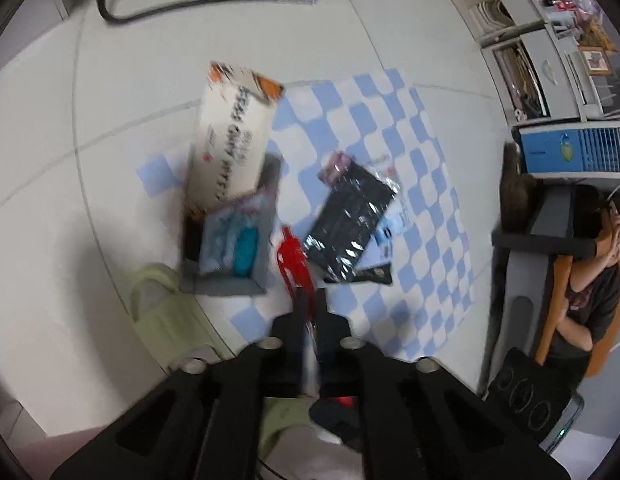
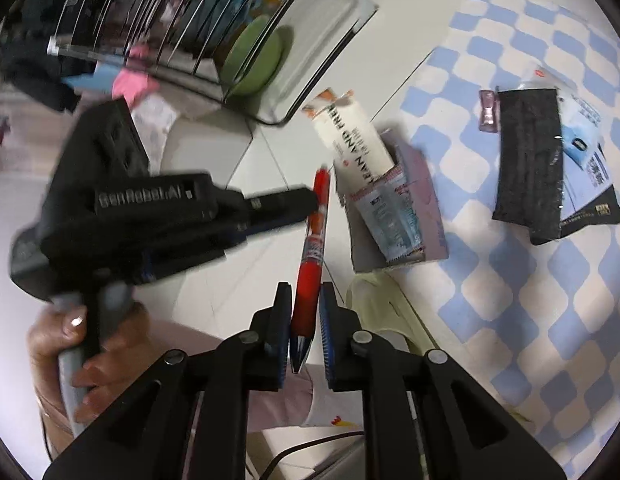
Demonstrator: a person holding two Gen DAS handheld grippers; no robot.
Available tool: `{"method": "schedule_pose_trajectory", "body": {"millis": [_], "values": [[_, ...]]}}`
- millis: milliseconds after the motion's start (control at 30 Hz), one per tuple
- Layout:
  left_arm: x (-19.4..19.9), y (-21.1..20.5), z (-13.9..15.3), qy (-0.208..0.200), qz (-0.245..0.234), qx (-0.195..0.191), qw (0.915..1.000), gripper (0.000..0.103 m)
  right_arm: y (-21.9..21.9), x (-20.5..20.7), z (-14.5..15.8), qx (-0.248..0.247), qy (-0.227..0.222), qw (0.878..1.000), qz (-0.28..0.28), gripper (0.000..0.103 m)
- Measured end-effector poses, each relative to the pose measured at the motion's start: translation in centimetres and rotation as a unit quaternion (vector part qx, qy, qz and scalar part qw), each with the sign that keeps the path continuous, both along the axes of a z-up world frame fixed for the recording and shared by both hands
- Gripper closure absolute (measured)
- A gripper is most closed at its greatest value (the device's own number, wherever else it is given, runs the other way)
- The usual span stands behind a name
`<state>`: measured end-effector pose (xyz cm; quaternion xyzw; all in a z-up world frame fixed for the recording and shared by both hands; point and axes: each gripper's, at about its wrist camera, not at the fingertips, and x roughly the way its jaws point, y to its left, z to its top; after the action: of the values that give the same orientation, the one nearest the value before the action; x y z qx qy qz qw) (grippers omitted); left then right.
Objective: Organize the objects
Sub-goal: 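Lift the red pen with the right gripper and drop it into the pink box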
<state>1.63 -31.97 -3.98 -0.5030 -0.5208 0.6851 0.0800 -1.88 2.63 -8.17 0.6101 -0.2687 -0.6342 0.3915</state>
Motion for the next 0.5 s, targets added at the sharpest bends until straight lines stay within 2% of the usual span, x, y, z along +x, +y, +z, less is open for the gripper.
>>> {"method": "schedule_pose_trajectory", "body": {"millis": [200, 300, 367, 500], "values": [[1.3, -0.6, 0.7, 0.002, 0.033, -0.025, 0.9992, 0.103, -2.2, 0.8, 0.0, 0.015, 0.022, 0.999, 0.037, 0.088], [1.9, -0.7, 1.3, -0.003, 0.041, -0.023, 0.9989, 0.103, -2.8, 0.9, -0.6, 0.021, 0.017, 0.999, 0.044, 0.088], [2.1, -0.8, 1.8, 0.000, 0.046, -0.035, 0.9983, 0.103, -3.4, 0.8, -1.2, 0.031, 0.017, 0.998, 0.046, 0.088], [2.4, -1.0, 2.2, -0.003, 0.060, -0.024, 0.9979, 0.103, -4.1, 0.1, -1.7, 0.041, 0.027, 0.998, 0.036, 0.090]]}}
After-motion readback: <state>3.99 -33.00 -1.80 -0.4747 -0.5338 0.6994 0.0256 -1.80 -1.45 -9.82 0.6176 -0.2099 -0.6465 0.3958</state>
